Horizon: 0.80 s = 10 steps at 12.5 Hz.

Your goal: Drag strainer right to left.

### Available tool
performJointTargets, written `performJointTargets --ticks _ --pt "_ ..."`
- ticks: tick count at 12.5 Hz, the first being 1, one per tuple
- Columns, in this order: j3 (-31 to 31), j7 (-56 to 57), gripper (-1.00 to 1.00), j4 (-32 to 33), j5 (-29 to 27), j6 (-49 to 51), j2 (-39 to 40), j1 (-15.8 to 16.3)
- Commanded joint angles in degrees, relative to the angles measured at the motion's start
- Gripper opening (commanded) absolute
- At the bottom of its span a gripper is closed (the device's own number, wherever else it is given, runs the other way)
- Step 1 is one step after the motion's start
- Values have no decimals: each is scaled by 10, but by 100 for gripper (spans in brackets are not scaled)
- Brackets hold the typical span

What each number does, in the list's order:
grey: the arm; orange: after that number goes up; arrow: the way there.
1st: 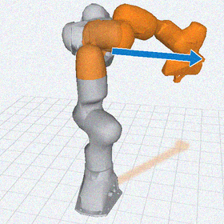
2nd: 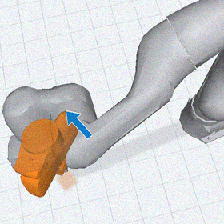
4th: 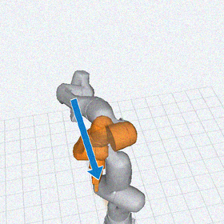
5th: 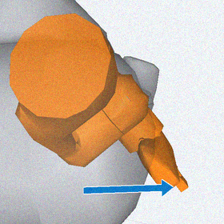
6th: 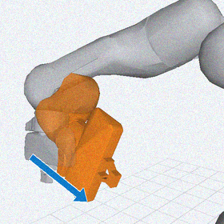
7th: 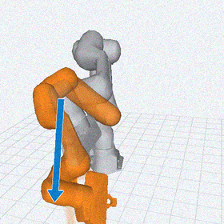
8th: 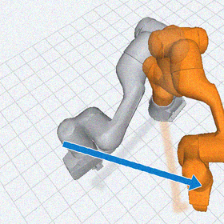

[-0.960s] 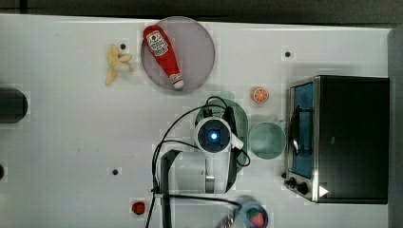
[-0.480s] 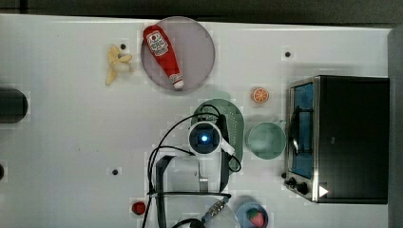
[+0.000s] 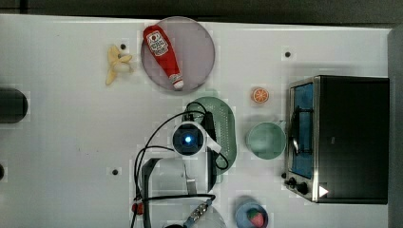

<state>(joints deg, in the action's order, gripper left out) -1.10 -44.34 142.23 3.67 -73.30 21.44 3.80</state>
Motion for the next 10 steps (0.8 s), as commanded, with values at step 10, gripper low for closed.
performJointTargets --ticks 10 --pt "-67 -204 100 -16 -12 10 -6 104"
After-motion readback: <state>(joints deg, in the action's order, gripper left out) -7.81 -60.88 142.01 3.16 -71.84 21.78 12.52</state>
